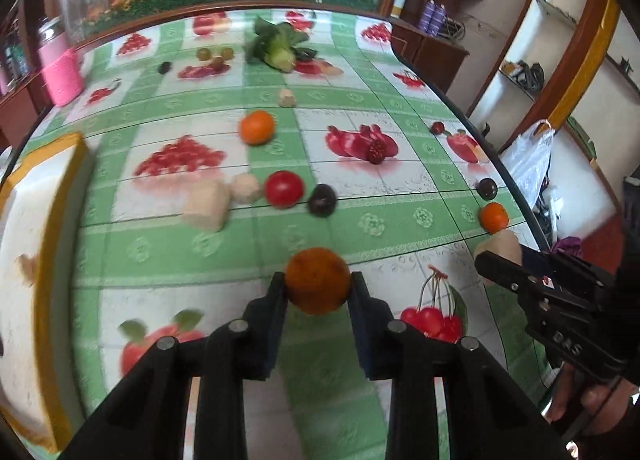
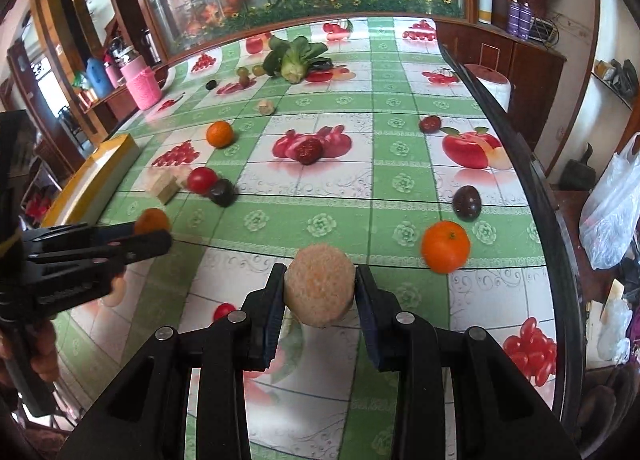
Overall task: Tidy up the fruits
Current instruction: 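Carry the mandarin and cake into the white tray and open both tools, then grasp another mandarin with the right tool while the left tool grasps a beige bread block, then carry the mandarin and bread block over the white tray and lower them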
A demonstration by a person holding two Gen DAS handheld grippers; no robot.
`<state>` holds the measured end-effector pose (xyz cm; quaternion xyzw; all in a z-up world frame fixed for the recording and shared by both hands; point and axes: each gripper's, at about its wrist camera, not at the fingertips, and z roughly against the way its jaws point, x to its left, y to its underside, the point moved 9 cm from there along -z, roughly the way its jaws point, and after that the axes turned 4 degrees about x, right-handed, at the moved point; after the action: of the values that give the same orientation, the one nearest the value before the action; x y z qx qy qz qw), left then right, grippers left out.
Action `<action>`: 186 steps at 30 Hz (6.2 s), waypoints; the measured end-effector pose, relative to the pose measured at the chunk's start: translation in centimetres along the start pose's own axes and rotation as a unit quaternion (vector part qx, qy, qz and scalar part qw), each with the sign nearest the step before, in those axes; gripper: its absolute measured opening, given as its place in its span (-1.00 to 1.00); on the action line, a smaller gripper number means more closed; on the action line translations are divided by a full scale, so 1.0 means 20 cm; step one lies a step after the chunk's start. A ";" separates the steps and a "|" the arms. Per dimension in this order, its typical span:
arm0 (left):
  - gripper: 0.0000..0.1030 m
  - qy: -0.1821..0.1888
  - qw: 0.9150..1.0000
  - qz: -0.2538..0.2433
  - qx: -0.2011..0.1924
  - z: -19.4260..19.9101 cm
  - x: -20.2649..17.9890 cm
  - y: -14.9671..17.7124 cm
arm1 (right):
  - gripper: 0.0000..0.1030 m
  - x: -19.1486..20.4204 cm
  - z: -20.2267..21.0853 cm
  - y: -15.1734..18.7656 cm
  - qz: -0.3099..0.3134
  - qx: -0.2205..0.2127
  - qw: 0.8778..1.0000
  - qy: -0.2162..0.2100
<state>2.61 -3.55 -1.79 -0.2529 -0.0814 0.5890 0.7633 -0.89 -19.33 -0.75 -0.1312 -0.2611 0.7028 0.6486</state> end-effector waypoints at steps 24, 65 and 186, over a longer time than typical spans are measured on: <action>-0.35 -0.037 0.989 0.128 -0.063 0.43 0.75 0.30 | -0.36 0.80 -0.13 -0.07 0.105 0.030 0.992 -0.064; -0.35 -0.106 0.966 0.233 -0.031 0.19 1.69 0.10 | -0.34 1.82 -0.85 -0.59 0.225 0.097 0.963 -0.112; -0.35 -0.030 0.992 0.100 -0.068 0.40 0.65 0.17 | -0.34 0.60 -0.14 -0.11 0.053 0.016 0.996 -0.066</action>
<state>0.07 11.61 1.13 -0.2934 -0.1187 0.6630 0.6785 0.98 -6.95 -0.08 -0.0882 -0.2851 0.7474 0.5936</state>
